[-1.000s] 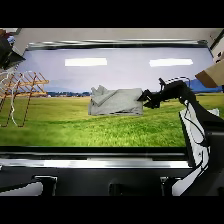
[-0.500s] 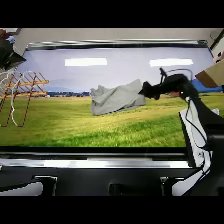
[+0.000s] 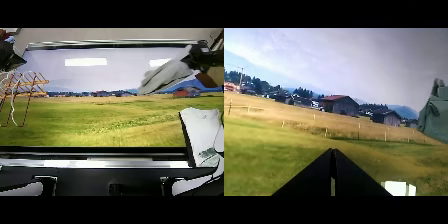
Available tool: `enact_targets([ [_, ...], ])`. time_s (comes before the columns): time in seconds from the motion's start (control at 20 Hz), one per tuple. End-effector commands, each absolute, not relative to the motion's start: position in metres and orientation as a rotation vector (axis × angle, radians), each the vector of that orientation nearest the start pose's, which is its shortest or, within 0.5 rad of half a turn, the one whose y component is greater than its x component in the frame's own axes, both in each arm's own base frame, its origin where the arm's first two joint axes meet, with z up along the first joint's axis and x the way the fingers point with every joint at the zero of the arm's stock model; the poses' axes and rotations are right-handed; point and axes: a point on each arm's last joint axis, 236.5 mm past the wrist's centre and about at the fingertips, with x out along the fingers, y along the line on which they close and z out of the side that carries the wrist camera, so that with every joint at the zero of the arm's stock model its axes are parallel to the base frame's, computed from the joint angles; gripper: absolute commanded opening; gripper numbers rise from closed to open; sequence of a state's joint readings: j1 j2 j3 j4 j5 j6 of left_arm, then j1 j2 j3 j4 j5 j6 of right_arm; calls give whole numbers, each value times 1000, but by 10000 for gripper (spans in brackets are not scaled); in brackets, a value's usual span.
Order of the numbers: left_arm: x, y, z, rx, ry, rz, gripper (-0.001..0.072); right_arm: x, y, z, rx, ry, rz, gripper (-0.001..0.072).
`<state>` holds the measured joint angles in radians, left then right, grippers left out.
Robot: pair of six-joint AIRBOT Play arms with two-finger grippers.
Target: Fold the clothes and pants, and hang the long-sleeved shirts on hangers.
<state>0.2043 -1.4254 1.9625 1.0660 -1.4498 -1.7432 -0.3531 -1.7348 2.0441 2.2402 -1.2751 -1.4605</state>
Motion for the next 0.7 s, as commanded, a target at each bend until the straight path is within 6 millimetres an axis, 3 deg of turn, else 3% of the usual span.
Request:
enact_targets([
  [0.0,457,-21,248,-533,881,-176,17,525,-124,198,782,777,-36,38],
  [0.15,457,-21,248,-533,881,-176,17,502,-175,212,784,724,-163,39],
  [0.35,457,-21,248,-532,881,-176,17,468,-233,210,849,704,-331,39],
  [0.5,454,-22,246,-531,895,-178,17,449,-253,204,920,718,-403,39],
  [0.65,448,-24,242,-526,930,-182,17,431,-256,191,937,786,-458,39],
])
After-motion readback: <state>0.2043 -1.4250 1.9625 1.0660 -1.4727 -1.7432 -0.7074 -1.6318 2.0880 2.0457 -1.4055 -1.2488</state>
